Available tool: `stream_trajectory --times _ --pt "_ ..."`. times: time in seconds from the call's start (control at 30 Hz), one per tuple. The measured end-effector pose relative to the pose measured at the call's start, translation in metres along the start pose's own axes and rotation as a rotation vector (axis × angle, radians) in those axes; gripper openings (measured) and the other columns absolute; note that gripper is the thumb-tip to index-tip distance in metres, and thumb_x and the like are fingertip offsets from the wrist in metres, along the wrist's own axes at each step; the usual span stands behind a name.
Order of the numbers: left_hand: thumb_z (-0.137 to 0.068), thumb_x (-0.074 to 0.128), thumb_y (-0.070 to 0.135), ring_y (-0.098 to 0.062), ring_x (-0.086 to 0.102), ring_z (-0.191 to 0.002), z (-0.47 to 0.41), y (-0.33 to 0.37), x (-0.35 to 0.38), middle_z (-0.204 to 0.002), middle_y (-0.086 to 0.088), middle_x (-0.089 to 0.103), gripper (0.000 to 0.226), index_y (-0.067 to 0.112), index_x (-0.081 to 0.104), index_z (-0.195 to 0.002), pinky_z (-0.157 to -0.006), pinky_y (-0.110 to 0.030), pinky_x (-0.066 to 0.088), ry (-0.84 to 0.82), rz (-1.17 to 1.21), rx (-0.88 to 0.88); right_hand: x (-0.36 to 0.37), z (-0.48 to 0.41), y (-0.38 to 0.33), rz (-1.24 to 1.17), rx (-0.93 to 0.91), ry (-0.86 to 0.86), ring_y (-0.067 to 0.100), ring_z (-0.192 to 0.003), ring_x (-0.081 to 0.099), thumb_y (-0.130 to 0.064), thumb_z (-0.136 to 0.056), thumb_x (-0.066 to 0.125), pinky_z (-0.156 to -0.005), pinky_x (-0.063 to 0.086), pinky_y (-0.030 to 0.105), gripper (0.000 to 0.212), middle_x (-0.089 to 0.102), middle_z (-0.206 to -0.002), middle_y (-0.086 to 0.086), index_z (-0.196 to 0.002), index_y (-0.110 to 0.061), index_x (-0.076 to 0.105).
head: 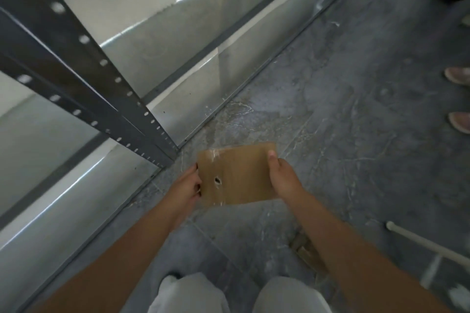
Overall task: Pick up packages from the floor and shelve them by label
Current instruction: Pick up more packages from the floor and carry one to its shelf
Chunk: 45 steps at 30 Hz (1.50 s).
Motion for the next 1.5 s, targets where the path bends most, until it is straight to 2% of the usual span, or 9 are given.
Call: stream_trajectory --times 0.5,0.63,0.73,0.93,1.1,1.23,1.3,1.4,1.5 --pt "-0.090 0.038 -0.004 -0.026 0.059 -0.125 0.343 0.308 0.030 -0.134 -0.005 0.066 0.063 0.023 0.048 -0.146 -0.110 -0.041 0.045 0.057 0.008 0.392 -0.223 0.302 -0.263 -0.194 -0.290 0.140 0.033 -0.140 0.041 -0.050 -0.104 0.023 -0.112 0.031 0.037 0.067 0.042 -0.153 0.020 -0.147 -0.002 0.041" --pt "-0.091 0.038 -0.003 -0.027 0.064 -0.119 0.424 0.358 0.042 -0.126 -0.006 0.071 0.060 0.026 0.053 -0.141 -0.099 -0.037 0.053 0.070 0.041 0.511 -0.270 0.369 -0.304 -0.316 -0.379 0.157 0.030 -0.141 0.039 -0.052 -0.104 0.020 -0.112 0.030 0.037 0.067 0.041 -0.154 0.015 -0.149 -0.006 0.039" --pt "-0.094 0.035 -0.002 -0.029 0.069 -0.107 0.465 0.367 0.057 -0.116 -0.011 0.074 0.051 0.022 0.061 -0.131 -0.087 -0.035 0.056 0.044 0.102 0.521 -0.296 0.409 -0.310 -0.395 -0.386 0.151 0.029 -0.143 0.037 -0.054 -0.103 0.018 -0.115 0.027 0.038 0.069 0.040 -0.156 0.014 -0.150 -0.008 0.038" --pt "-0.100 0.040 0.009 -0.029 0.064 -0.118 0.507 0.357 0.071 -0.129 -0.014 0.065 0.041 0.015 0.053 -0.139 -0.108 -0.046 0.046 0.012 0.210 0.540 -0.328 0.466 -0.290 -0.433 -0.421 0.244 0.029 -0.143 0.037 -0.055 -0.103 0.019 -0.116 0.027 0.039 0.068 0.039 -0.156 0.014 -0.150 -0.010 0.040" --pt "-0.100 0.041 0.010 -0.031 0.063 -0.118 0.538 0.343 0.054 -0.129 -0.013 0.064 0.037 0.012 0.056 -0.134 -0.108 -0.049 0.045 -0.018 0.271 0.568 -0.326 0.505 -0.267 -0.529 -0.507 0.322 0.024 -0.138 0.041 -0.046 -0.106 0.020 -0.100 0.030 0.028 0.058 0.044 -0.151 0.008 -0.147 -0.011 0.042" --pt "-0.103 0.044 0.024 -0.026 0.065 -0.118 0.557 0.341 0.029 -0.130 -0.008 0.066 0.037 0.014 0.058 -0.136 -0.107 -0.047 0.047 -0.007 0.224 0.604 -0.300 0.533 -0.259 -0.603 -0.506 0.307 0.017 -0.130 0.045 -0.063 -0.097 0.021 -0.111 0.033 0.035 0.067 0.046 -0.140 -0.007 -0.144 -0.020 0.043" --pt "-0.103 0.044 0.027 -0.023 0.067 -0.115 0.561 0.340 0.017 -0.129 -0.006 0.068 0.037 0.014 0.060 -0.134 -0.099 -0.040 0.053 0.003 0.203 0.614 -0.286 0.530 -0.250 -0.660 -0.502 0.292 0.022 -0.132 0.049 -0.080 -0.080 0.025 -0.114 0.037 0.050 0.081 0.052 -0.144 0.000 -0.136 -0.026 0.047" --pt "-0.103 0.045 0.023 -0.014 0.074 -0.100 0.570 0.339 0.000 -0.112 0.001 0.077 0.031 0.018 0.068 -0.124 -0.076 -0.023 0.059 0.006 0.154 0.650 -0.270 0.528 -0.244 -0.722 -0.503 0.263 0.030 -0.119 0.058 -0.070 -0.089 0.033 -0.106 0.043 0.056 0.051 0.061 -0.127 0.012 -0.106 -0.029 0.057" --pt "-0.104 0.046 0.023 -0.011 0.073 -0.101 0.582 0.337 -0.013 -0.111 0.003 0.077 0.029 0.022 0.071 -0.119 -0.089 -0.028 0.055 0.020 0.092 0.694 -0.261 0.542 -0.247 -0.744 -0.506 0.248 0.033 -0.092 0.058 -0.053 -0.097 0.041 -0.085 0.048 0.044 0.039 0.058 -0.100 0.020 -0.082 -0.019 0.052"
Point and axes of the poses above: each hand's wrist, its own z-axis away from the middle knuckle, its own x-axis out of the palm, y = z × x, the point moved 9 cm from there along -z, towards the middle knuckle
